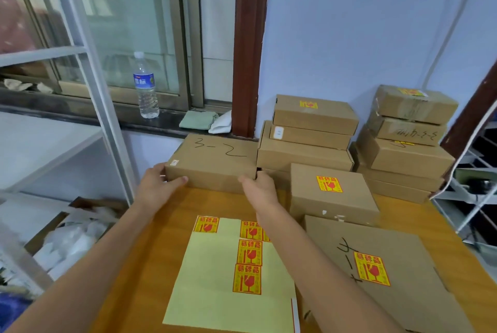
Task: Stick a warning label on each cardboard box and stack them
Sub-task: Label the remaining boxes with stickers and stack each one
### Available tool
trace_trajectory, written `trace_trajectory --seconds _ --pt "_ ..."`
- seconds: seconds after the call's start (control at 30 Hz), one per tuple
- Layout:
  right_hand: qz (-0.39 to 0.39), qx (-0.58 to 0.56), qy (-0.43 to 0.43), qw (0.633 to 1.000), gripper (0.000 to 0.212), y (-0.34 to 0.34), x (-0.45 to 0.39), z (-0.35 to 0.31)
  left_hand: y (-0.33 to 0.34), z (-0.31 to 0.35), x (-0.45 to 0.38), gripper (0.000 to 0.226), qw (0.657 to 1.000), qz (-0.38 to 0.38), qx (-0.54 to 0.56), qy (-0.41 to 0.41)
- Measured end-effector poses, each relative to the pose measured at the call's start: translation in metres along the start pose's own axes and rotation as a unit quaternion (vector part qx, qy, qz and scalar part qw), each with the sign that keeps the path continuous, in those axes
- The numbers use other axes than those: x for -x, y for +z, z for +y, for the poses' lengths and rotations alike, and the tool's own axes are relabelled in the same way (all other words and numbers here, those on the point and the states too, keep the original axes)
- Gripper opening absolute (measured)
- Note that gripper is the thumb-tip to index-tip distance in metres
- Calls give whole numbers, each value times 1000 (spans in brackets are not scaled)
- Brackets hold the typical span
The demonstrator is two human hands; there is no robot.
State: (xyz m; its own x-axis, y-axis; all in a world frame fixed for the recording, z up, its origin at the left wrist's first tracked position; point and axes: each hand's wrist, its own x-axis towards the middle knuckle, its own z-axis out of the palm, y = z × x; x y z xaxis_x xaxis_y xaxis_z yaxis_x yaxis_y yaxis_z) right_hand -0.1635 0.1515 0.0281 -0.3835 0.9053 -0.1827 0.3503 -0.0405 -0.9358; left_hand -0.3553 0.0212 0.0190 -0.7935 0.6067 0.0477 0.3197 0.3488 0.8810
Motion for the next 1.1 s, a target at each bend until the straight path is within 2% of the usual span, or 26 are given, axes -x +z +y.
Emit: trace_trajectory --seconds 0.13,0.2,0.3,0.47,0.6,0.73,0.8,0.97,1.1 --pt "21 82 -50 995 49 4 10 -4 -29 3 32 51 998 47 25 19" --pt "32 89 -81 992 51 2 25 -13 -48 11 54 46 996 80 19 38" --pt "47 88 -125 987 44 -13 59 -26 -74 30 91 37 990 120 37 63" --pt "107 88 -206 969 36 -73 134 -24 -87 65 160 27 983 120 92 104" --pt "149 73 -233 958 32 -143 196 -1 -60 95 219 24 979 98 125 128" --pt "206 95 -212 951 33 -213 249 42 -8 110 273 25 976 37 149 154" --pt "233 123 -193 945 39 -237 268 70 24 108 295 24 973 10 163 161" --pt "280 217 -130 926 75 -281 285 127 89 92 325 25 973 -56 174 141" --pt "271 222 -119 929 75 -294 283 144 108 85 331 27 978 -56 148 135"
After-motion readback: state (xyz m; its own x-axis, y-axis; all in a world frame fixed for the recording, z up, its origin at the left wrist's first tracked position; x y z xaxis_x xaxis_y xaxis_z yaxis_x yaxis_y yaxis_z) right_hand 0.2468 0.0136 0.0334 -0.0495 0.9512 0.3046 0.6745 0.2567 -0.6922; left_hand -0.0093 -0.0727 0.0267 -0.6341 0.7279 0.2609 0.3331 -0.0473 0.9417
